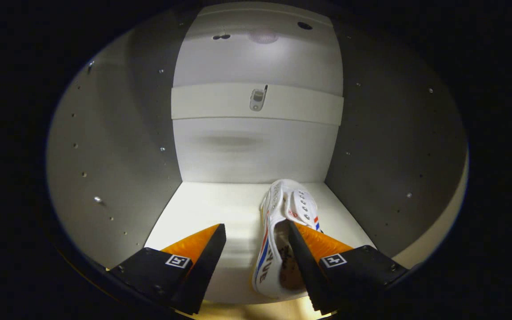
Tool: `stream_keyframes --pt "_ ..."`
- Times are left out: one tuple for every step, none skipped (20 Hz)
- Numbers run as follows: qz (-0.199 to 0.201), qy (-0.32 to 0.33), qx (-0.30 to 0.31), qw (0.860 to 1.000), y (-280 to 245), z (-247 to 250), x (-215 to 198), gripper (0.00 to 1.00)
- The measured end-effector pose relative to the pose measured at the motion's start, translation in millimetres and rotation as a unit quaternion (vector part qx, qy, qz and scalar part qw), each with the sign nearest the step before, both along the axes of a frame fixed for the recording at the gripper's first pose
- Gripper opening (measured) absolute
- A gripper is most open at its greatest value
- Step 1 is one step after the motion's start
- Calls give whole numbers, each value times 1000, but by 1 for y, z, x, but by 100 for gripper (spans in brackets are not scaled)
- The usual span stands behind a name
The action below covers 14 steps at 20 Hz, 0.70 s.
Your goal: Open the shoe cabinet door, grab the shoes and put them into the shoe cabinet, then close the shoe cabinet door.
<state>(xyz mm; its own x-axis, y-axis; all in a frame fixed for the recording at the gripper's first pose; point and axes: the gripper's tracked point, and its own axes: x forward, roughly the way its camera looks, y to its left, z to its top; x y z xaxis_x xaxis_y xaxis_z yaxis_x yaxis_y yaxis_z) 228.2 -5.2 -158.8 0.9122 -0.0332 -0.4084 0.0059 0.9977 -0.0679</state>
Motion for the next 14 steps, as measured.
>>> stream_keyframes --pt "-1 -7 1 1000 -1 9 -10 92" --pt "-2 -15 4 1000 -1 19 -22 95" --pt "-2 -26 7 1000 -2 30 -35 95" --pt "-3 -39 11 999 -2 45 -50 95" --pt "-1 -53 16 998 -1 59 -68 96" --pt "-1 -68 20 997 0 73 -86 96" --pt "0 -81 24 996 1 87 -106 98" --pt "1 -95 26 995 1 100 -126 99" --pt "2 -106 28 994 0 111 -145 98" --pt "4 -116 30 993 0 121 -166 98" --pt "4 -124 34 992 -2 130 -186 98" --pt "3 -130 39 991 -4 137 -206 98" --pt "5 -137 44 990 -4 145 -223 98" --pt "9 -143 49 988 -5 153 -242 98"
